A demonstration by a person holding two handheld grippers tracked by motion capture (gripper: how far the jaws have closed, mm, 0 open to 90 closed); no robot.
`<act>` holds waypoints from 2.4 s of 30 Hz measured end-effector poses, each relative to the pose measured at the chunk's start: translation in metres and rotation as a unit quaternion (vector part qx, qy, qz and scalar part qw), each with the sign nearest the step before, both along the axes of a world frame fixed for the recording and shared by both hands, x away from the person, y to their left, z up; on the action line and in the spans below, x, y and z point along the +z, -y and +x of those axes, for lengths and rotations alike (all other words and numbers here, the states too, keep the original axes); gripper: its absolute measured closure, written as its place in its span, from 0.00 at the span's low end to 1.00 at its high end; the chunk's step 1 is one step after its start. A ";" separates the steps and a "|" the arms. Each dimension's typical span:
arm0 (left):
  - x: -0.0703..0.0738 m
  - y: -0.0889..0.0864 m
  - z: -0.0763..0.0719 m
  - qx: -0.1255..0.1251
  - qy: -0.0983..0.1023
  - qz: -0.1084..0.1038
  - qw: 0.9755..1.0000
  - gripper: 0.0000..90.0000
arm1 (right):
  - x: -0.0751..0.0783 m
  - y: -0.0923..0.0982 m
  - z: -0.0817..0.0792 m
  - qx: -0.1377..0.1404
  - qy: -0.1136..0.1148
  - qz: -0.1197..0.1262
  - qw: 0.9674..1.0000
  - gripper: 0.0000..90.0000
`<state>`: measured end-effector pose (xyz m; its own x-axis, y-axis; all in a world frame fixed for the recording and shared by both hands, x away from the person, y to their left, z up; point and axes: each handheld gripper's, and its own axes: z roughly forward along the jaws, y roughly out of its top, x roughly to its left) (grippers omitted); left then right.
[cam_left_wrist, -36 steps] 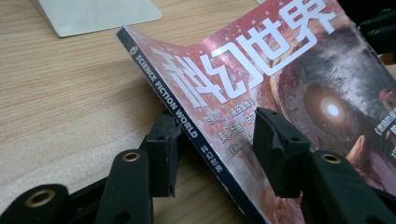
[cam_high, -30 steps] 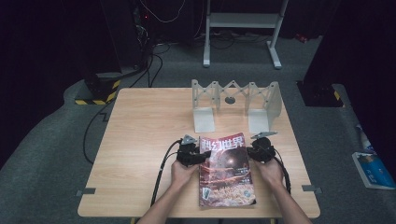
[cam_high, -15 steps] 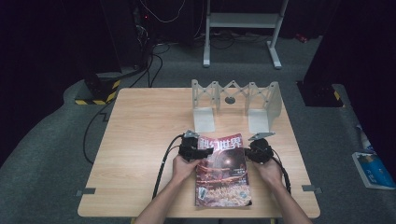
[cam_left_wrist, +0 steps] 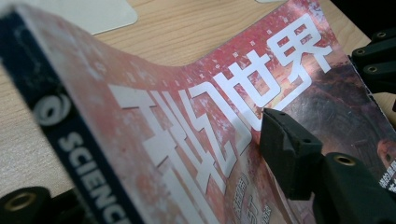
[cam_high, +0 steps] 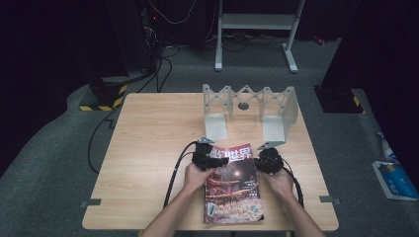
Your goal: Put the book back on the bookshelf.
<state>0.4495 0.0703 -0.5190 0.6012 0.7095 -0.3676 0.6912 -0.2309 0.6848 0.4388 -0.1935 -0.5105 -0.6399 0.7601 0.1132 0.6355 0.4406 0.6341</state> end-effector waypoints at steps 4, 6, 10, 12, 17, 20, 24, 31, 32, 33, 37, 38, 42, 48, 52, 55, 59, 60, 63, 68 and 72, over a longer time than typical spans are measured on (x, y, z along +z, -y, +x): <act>0.003 -0.001 -0.001 0.007 -0.017 -0.002 1.000 0.61 | -0.001 0.002 0.000 -0.001 -0.001 0.012 1.000 0.96; 0.005 -0.002 -0.001 0.009 -0.022 -0.007 1.000 0.67 | -0.002 0.003 -0.001 -0.005 -0.002 0.016 1.000 0.95; 0.009 -0.003 -0.003 0.009 -0.025 -0.014 1.000 0.76 | -0.002 0.005 -0.004 -0.014 0.003 0.020 1.000 0.83; 0.011 -0.003 -0.004 0.005 -0.020 -0.011 1.000 0.79 | -0.003 0.008 -0.007 -0.021 0.011 0.023 0.999 0.72; 0.019 -0.002 -0.009 -0.002 -0.019 -0.023 1.000 0.84 | -0.009 0.020 -0.018 -0.071 0.060 0.016 0.996 0.55; 0.022 -0.004 -0.009 -0.005 -0.024 -0.035 0.999 0.86 | -0.012 0.033 -0.024 -0.094 0.083 0.002 0.992 0.51; 0.028 -0.004 -0.013 -0.006 -0.025 -0.048 0.999 0.88 | -0.015 0.053 -0.032 -0.117 0.105 -0.011 0.987 0.46; 0.035 -0.005 -0.015 -0.012 -0.029 -0.066 0.997 0.90 | -0.021 0.072 -0.040 -0.142 0.127 0.011 0.982 0.45; 0.035 -0.005 -0.016 -0.012 -0.029 -0.067 0.997 0.90 | -0.022 0.072 -0.040 -0.148 0.122 0.021 0.981 0.45; 0.036 -0.005 -0.017 -0.012 -0.028 -0.066 0.997 0.90 | -0.022 0.073 -0.039 -0.147 0.125 0.021 0.981 0.45; 0.041 -0.005 -0.020 -0.010 -0.025 -0.068 0.997 0.90 | -0.024 0.069 -0.041 -0.138 0.137 0.009 0.981 0.43; 0.043 -0.005 -0.021 -0.010 -0.025 -0.071 0.997 0.90 | -0.024 0.068 -0.041 -0.137 0.137 0.009 0.981 0.43; 0.051 -0.005 -0.024 -0.017 -0.018 -0.072 0.997 0.91 | -0.024 0.068 -0.041 -0.138 0.138 0.011 0.981 0.43; 0.074 0.002 -0.030 -0.042 0.008 -0.047 0.998 0.92 | -0.024 0.069 -0.041 -0.140 0.139 0.011 0.980 0.43; 0.086 0.010 -0.034 -0.057 0.031 -0.024 0.998 0.92 | -0.024 0.069 -0.042 -0.137 0.139 0.010 0.981 0.43; 0.091 0.016 -0.034 -0.069 0.036 -0.019 0.997 0.92 | -0.024 0.069 -0.042 -0.138 0.137 0.011 0.981 0.43; 0.095 0.021 -0.034 -0.077 0.037 -0.015 0.996 0.92 | -0.024 0.069 -0.043 -0.139 0.137 0.011 0.981 0.43; 0.097 0.021 -0.034 -0.081 0.039 -0.014 0.996 0.92 | -0.024 0.069 -0.043 -0.140 0.137 0.011 0.981 0.43; 0.101 0.023 -0.036 -0.087 0.040 -0.015 0.995 0.92 | -0.024 0.069 -0.043 -0.140 0.137 0.010 0.981 0.43; 0.106 0.024 -0.038 -0.097 0.040 -0.020 0.994 0.93 | -0.024 0.069 -0.043 -0.140 0.137 0.010 0.981 0.43; 0.109 0.024 -0.038 -0.101 0.036 -0.026 0.994 0.93 | -0.024 0.069 -0.043 -0.140 0.137 0.010 0.981 0.42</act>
<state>0.4112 0.0464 -0.4098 0.7554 0.5531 -0.3514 0.5834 -0.3235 0.7449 0.3958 -0.2626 -0.5344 -0.4146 0.9098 -0.0176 0.5345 0.2591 0.8045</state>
